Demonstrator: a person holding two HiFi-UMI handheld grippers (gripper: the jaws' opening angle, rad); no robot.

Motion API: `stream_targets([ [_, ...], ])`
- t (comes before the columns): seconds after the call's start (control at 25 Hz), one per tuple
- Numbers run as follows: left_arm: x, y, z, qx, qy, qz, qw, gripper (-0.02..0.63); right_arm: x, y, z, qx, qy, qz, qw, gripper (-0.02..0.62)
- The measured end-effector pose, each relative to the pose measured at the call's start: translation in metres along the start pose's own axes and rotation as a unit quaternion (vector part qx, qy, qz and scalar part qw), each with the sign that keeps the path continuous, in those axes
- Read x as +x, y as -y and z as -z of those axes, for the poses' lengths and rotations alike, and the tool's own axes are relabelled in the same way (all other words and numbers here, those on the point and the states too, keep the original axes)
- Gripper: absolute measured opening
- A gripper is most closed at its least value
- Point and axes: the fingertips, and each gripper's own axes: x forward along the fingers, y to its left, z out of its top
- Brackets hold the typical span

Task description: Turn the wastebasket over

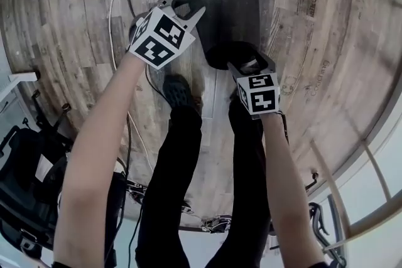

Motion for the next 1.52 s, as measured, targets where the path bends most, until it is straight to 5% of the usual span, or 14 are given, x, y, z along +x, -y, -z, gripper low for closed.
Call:
stream_targets([
  [0.08,0.003,-0.013,-0.012,0.009,0.003,-0.003,1.0000,0.150,0.000,0.000,-0.001,0.001,-0.001,-0.002,1.000,0.339],
  [0.32,0.021,-0.023,-0.026,0.018,0.002,0.009,0.9998,0.183,-0.001,0.002,0.000,0.002,-0.001,-0.009,1.000,0.340],
  [0.56,0.029,-0.022,-0.023,0.009,-0.015,0.063,0.9979,0.209,-0.001,0.003,0.000,0.003,-0.001,-0.013,1.000,0.341],
  [0.96,0.015,-0.009,-0.032,0.056,-0.023,0.078,0.9951,0.127,-0.005,0.002,0.013,-0.003,-0.005,-0.005,1.000,0.342],
  [1.24,-0.020,0.037,-0.045,0.112,-0.011,0.142,0.9834,0.052,-0.013,-0.008,0.044,-0.009,-0.014,-0.003,1.000,0.344],
  [1.52,-0.051,0.072,-0.051,0.149,0.000,0.114,0.9823,0.048,-0.006,-0.009,0.059,-0.042,-0.025,0.002,0.999,0.350],
])
